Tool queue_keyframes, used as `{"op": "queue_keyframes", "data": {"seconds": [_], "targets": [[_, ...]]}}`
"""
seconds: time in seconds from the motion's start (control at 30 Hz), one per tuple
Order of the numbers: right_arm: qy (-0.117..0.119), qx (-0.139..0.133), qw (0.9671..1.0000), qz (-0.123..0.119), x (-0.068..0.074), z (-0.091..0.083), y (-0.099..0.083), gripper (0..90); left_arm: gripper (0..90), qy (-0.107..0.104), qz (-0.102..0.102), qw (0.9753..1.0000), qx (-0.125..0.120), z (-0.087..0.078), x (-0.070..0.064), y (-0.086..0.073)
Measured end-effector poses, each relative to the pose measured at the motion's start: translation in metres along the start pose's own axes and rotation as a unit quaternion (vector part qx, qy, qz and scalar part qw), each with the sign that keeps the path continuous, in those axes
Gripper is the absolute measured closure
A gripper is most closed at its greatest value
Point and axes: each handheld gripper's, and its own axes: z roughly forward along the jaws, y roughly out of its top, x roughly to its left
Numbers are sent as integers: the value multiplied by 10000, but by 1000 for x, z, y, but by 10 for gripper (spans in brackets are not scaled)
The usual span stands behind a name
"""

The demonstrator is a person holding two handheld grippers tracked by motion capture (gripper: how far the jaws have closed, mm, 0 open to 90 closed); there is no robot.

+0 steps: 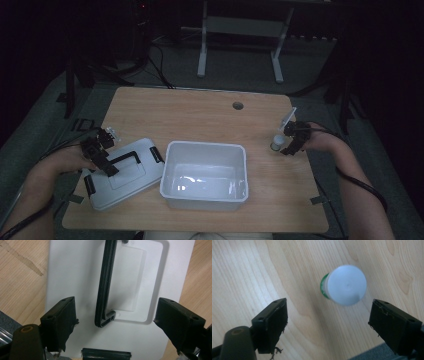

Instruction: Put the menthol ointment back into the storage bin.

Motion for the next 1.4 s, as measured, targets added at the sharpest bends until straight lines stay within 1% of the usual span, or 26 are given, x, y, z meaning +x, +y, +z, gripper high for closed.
{"op": "queue_keyframes", "data": {"seconds": [0.03, 0.1, 0.23, 0.3, 0.37, 0.43, 0.47, 0.5, 0.53, 0.57, 0.6, 0.63, 0.67, 0.7, 0.73, 0.77, 0.8, 0.9, 0.97, 1.0, 1.03, 1.07, 1.17, 1.2, 1.27, 1.4], "targets": [[0, 0, 10000, 0, 0, 0, 0, 152, 173, 0, 0, 10000, 0, 0, 0, 0], [44, 36, 10000, -2, -2, 5, 3, 153, 173, 30, 18, 10000, 9, 1, 0, -1], [83, 62, 9999, -87, -4, 12, 11, 157, 173, 29, -9, 10000, -5, 1, 0, -3], [102, 77, 9998, -127, -5, 14, 14, 195, 173, 30, -18, 10000, 13, 1, 0, -3], [92, 95, 9998, -145, -7, 16, 17, 196, 173, 40, -22, 10000, 8, 0, -1, -4], [34, 146, 9998, -159, -9, 19, 19, 236, 173, 38, -13, 10000, 6, 1, -1, -4], [17, 167, 9996, -205, -10, 20, 20, 237, 173, 38, -15, 10000, 3, 1, -1, -4], [46, 158, 9997, -192, -11, 21, 21, 261, 173, 31, -25, 10000, 5, 1, -1, -4], [34, 132, 9997, -205, -12, 22, 22, 319, 174, 21, -17, 10000, 0, 2, -1, -4], [34, 132, 9997, -205, -12, 22, 22, 319, 174, 15, -16, 10000, 24, 2, -1, -4], [-12, 185, 9995, -240, -13, 23, 23, 382, 174, 21, -18, 10000, 34, 2, -1, -5], [-12, 185, 9995, -240, -13, 23, 23, 382, 174, 18, -29, 10000, 24, 2, -1, -5], [-21, 214, 9995, -245, -14, 24, 24, 419, 174, 25, -27, 10000, 19, 2, -1, -5], [-21, 214, 9995, -245, -14, 24, 24, 419, 174, 25, -27, 10000, 19, 2, -1, -5], [-38, 245, 9993, -265, -13, 25, 25, 440, 174, 31, -22, 10000, 16, 2, -1, -5], [-87, 279, 9991, -307, -13, 26, 25, 478, 173, 11, -30, 10000, 12, 2, -1, -5], [-123, 318, 9989, -330, -13, 26, 26, 493, 174, 19, -22, 10000, 13, 2, -1, -5], [-100, 378, 9987, -332, -12, 26, 27, 496, 173, 44, -22, 10000, 3, 1, -1, -5], [-84, 419, 9983, -392, -11, 25, 27, 497, 174, 46, -31, 10000, 1, 1, -1, -6], [-34, 423, 9983, -391, -9, 24, 27, 497, 174, 52, -35, 10000, 4, 0, -1, -6], [-31, 422, 9983, -405, -8, 23, 27, 497, 173, 80, -29, 10000, 19, 0, -1, -6], [-24, 401, 9984, -408, -6, 20, 26, 497, 174, 48, -38, 10000, 4, 0, -1, -6], [-16, 396, 9984, -407, -5, 19, 26, 497, 174, 82, -28, 10000, 18, -1, -1, -6], [43, 396, 9985, -371, -1, 14, 24, 497, 174, 85, -18, 10000, 11, -2, -2, -6], [50, 407, 9983, -408, 2, 11, 22, 497, 174, 94, 3, 10000, 3, -3, -3, -5], [111, 401, 9983, -403, 10, 4, 18, 498, 174, 128, 38, 9999, -6, -6, -5, -4]]}}
